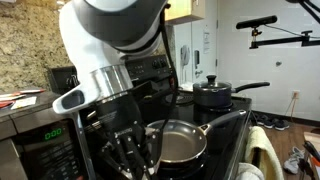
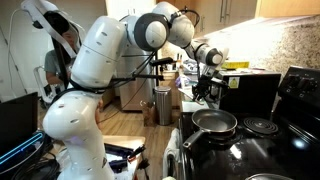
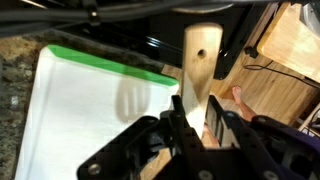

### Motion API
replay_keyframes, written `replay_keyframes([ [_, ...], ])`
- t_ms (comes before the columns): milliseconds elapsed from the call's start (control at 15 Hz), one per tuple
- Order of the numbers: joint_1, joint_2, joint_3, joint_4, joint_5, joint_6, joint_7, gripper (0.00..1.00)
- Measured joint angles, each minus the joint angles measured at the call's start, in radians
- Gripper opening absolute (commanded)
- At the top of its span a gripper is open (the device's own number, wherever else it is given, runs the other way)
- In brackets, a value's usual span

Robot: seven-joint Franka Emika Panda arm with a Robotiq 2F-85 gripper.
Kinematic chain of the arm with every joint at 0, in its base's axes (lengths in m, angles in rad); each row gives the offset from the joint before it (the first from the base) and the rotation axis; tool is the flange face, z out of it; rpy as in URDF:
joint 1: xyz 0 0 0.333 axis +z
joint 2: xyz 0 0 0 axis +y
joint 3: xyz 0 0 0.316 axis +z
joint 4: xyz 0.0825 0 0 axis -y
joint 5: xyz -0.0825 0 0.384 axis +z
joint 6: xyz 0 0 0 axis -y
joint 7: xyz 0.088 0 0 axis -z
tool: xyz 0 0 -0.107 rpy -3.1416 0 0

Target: Remove the wooden spatula from the pan, put it on the countertop, and then remove the lid from the pot and put it on the pan

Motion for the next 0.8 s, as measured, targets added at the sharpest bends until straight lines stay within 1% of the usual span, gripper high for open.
replay_keyframes([
  [67, 0.013, 0.031, 0.001, 0.036, -0.008, -0.010, 0.015, 0.27],
  [267, 0.037, 0.096, 0.006, 0.117, -0.018, -0.011, 0.022, 0.27],
  [333, 0.039, 0.102, 0.007, 0.127, -0.018, -0.011, 0.022, 0.07],
  [533, 0.039, 0.104, 0.007, 0.130, -0.018, -0.019, 0.035, 0.07],
  [800, 0.060, 0.113, 0.005, 0.148, -0.019, -0.107, 0.222, 0.07],
])
